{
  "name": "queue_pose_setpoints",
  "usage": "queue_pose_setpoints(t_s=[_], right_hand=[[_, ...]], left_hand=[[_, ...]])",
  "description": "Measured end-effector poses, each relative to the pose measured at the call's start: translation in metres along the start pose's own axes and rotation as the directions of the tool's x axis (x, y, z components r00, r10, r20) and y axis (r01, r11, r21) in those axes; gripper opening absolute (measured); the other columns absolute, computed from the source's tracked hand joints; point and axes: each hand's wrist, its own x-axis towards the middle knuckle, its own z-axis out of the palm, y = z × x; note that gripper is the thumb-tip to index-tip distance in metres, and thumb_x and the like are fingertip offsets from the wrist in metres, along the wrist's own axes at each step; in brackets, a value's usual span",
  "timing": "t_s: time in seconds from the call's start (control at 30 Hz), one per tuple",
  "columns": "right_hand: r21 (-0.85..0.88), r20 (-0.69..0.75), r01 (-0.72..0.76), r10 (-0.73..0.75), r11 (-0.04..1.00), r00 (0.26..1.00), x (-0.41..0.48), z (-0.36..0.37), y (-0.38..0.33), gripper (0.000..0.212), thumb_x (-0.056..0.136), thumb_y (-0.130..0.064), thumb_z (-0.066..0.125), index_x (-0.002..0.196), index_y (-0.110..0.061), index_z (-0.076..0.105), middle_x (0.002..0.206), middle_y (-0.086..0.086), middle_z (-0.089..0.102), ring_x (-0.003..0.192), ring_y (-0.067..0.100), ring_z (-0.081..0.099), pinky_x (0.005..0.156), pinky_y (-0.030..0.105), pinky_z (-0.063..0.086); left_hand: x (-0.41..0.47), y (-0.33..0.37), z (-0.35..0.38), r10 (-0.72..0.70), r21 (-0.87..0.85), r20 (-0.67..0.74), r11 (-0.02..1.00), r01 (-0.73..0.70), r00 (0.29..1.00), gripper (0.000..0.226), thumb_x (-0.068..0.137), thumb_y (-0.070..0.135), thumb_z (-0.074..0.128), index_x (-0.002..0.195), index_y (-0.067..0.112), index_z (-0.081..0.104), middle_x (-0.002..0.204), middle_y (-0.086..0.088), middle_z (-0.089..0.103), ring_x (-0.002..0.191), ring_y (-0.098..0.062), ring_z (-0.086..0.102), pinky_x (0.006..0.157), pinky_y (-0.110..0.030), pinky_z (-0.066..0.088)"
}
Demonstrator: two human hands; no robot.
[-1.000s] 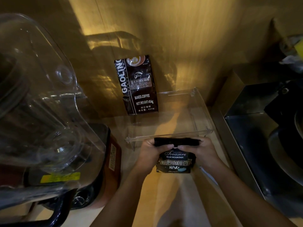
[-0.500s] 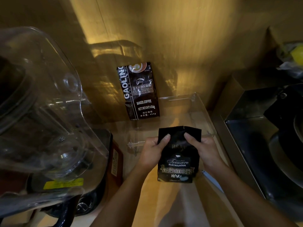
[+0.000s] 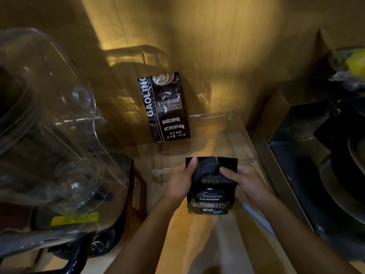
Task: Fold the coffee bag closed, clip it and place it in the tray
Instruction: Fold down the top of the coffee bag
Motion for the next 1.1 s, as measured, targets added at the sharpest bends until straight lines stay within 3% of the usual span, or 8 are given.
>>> queue_pose_setpoints(t_s=[0.13, 0.23, 0.37, 0.53, 0.67, 0.77, 0.93, 1.1], right_hand=[[0.067, -0.014, 0.002, -0.001, 0.998, 1.0, -0.008, -0.01, 0.015, 0.04, 0.059, -0.011, 0.07, 0.097, -0.001, 0.064, 0.086, 0.012, 0.073, 0.078, 0.024, 0.069, 0.061, 0.026, 0.054], [0.062, -0.097, 0.035, -0.029, 0.997, 0.995, -0.009, -0.012, 0.023, 0.045, 0.057, -0.014, 0.072, 0.1, -0.009, 0.061, 0.069, 0.004, 0.074, 0.07, 0.02, 0.069, 0.06, 0.028, 0.05], [0.106, -0.092, 0.114, -0.104, 0.988, 0.99, -0.011, -0.011, 0.028, 0.052, 0.059, -0.016, 0.074, 0.107, -0.025, 0.054, 0.068, 0.006, 0.075, 0.07, 0.024, 0.071, 0.056, 0.024, 0.054], [0.078, -0.217, 0.112, -0.093, 0.991, 0.972, -0.01, -0.011, 0.029, 0.042, 0.065, -0.006, 0.072, 0.102, -0.016, 0.054, 0.068, 0.007, 0.072, 0.071, 0.024, 0.069, 0.063, 0.033, 0.054], [0.053, -0.148, 0.07, -0.061, 0.996, 0.987, -0.014, -0.009, 0.024, 0.011, 0.073, 0.001, 0.065, 0.08, 0.008, 0.059, 0.067, 0.012, 0.067, 0.067, 0.026, 0.062, 0.062, 0.031, 0.048], [-0.02, -0.144, 0.135, -0.136, 0.991, 0.98, -0.017, -0.007, 0.015, 0.013, 0.072, 0.004, 0.065, 0.062, -0.003, 0.063, 0.053, -0.002, 0.066, 0.056, 0.011, 0.061, 0.053, 0.019, 0.048], [-0.074, -0.145, 0.272, -0.28, 0.959, 0.949, -0.021, -0.006, 0.001, 0.025, 0.068, 0.005, 0.068, 0.064, -0.019, 0.072, 0.062, -0.007, 0.073, 0.06, 0.006, 0.065, 0.056, 0.013, 0.051], [-0.042, -0.156, 0.108, -0.113, 0.993, 0.981, -0.021, -0.006, 0.009, 0.012, 0.07, 0.005, 0.067, 0.065, -0.005, 0.065, 0.051, -0.007, 0.068, 0.052, 0.005, 0.062, 0.049, 0.015, 0.049]], left_hand=[[-0.006, -0.008, -0.01, -0.048, -0.013, 0.059, 0.999, 0.049, 0.997, 0.012, 0.083, 0.019, 0.061, 0.095, 0.017, 0.064, 0.074, 0.012, 0.075, 0.073, -0.006, 0.069, 0.056, -0.01, 0.049], [-0.01, -0.015, -0.011, -0.132, -0.083, -0.043, 0.988, 0.128, 0.99, 0.028, 0.078, 0.009, 0.067, 0.103, 0.009, 0.054, 0.066, 0.01, 0.074, 0.065, -0.007, 0.069, 0.05, -0.014, 0.051], [-0.01, -0.019, -0.005, -0.159, -0.142, -0.173, 0.981, 0.135, 0.972, 0.028, 0.078, 0.009, 0.068, 0.099, 0.011, 0.05, 0.068, -0.001, 0.071, 0.057, -0.009, 0.068, 0.046, -0.017, 0.052], [-0.015, -0.022, -0.008, -0.139, -0.081, -0.072, 0.988, 0.133, 0.988, 0.044, 0.071, 0.012, 0.073, 0.11, 0.011, 0.05, 0.094, -0.006, 0.071, 0.082, -0.016, 0.069, 0.062, -0.021, 0.053], [-0.023, -0.021, -0.005, -0.011, -0.022, 0.012, 1.0, 0.011, 1.0, 0.022, 0.073, -0.004, 0.066, 0.094, 0.003, 0.063, 0.078, 0.002, 0.072, 0.072, -0.011, 0.069, 0.058, -0.016, 0.053], [-0.024, -0.009, -0.006, 0.092, 0.12, -0.016, 0.989, -0.089, 0.996, 0.007, 0.077, -0.005, 0.062, 0.078, 0.001, 0.065, 0.069, 0.0, 0.067, 0.063, -0.006, 0.064, 0.055, -0.014, 0.051], [-0.027, -0.002, -0.013, 0.258, 0.222, -0.037, 0.944, -0.244, 0.965, 0.017, 0.075, -0.003, 0.065, 0.074, 0.013, 0.07, 0.076, -0.006, 0.07, 0.073, -0.019, 0.066, 0.062, -0.021, 0.055], [-0.033, -0.021, -0.003, 0.12, 0.135, -0.097, 0.985, -0.106, 0.988, 0.02, 0.076, -0.003, 0.064, 0.069, 0.015, 0.068, 0.062, 0.005, 0.07, 0.063, -0.01, 0.065, 0.056, -0.016, 0.052]])
